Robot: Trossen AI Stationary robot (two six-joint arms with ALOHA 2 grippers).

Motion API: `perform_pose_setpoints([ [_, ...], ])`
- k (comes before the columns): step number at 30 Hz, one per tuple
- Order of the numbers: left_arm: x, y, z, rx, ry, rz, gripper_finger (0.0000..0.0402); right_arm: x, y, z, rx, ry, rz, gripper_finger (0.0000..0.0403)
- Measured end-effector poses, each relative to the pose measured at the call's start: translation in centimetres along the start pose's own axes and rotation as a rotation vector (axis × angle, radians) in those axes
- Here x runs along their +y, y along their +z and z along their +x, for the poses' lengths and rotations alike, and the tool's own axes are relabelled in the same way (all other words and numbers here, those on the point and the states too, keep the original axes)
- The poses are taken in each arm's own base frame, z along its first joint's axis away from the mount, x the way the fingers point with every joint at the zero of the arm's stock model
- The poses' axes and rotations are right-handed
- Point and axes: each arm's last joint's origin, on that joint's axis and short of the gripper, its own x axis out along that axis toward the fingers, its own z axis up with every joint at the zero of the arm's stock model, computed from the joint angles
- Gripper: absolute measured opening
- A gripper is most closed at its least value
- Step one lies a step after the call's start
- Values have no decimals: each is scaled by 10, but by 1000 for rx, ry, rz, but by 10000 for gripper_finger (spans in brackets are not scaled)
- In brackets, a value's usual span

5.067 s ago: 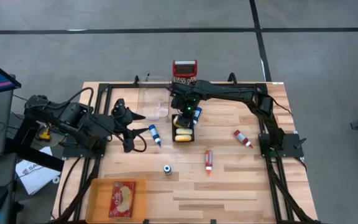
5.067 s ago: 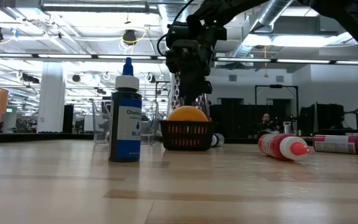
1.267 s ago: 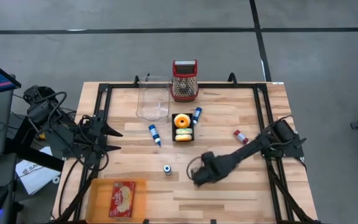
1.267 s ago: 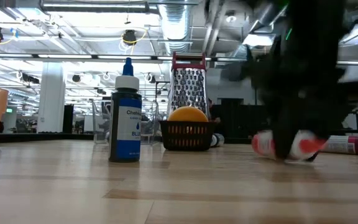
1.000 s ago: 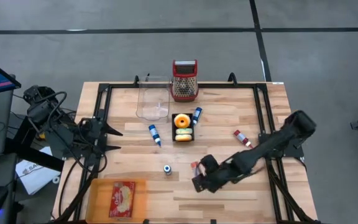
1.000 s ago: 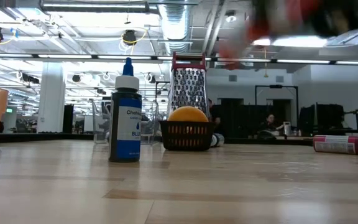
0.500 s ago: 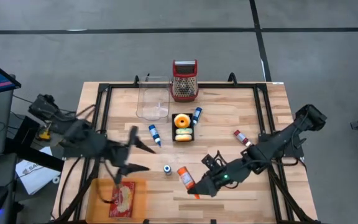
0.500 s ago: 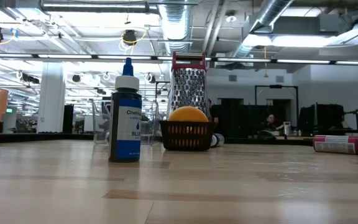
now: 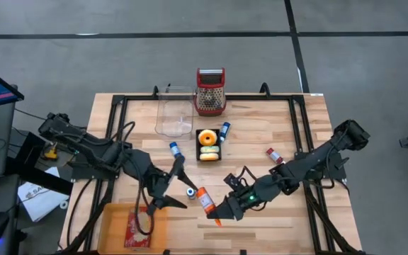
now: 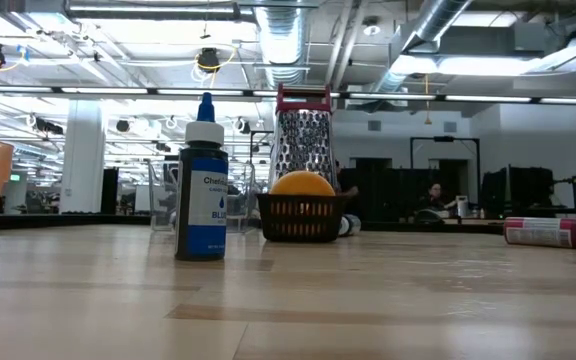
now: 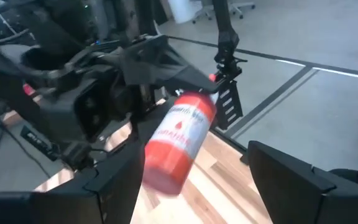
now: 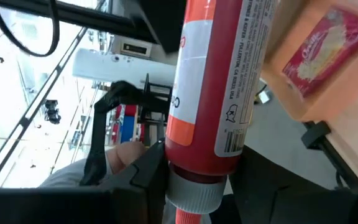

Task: Pick & Place Food Item
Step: Put the orange food coloring bottle into the transparent bin

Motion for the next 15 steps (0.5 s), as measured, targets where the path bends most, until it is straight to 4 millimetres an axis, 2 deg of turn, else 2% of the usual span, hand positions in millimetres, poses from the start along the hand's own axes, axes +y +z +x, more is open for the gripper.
perform_pose_setpoints([
  [6,3,-3,13,-23,11,-1,278,-8,6,14,2,29,6,135],
  [11,5,-7,15,-9,-4,-1,278,-16,6,29,21,80,20,135],
  [15,4,-8,15,-5,-28,-5,278,-14,9,32,13,92,17,134],
])
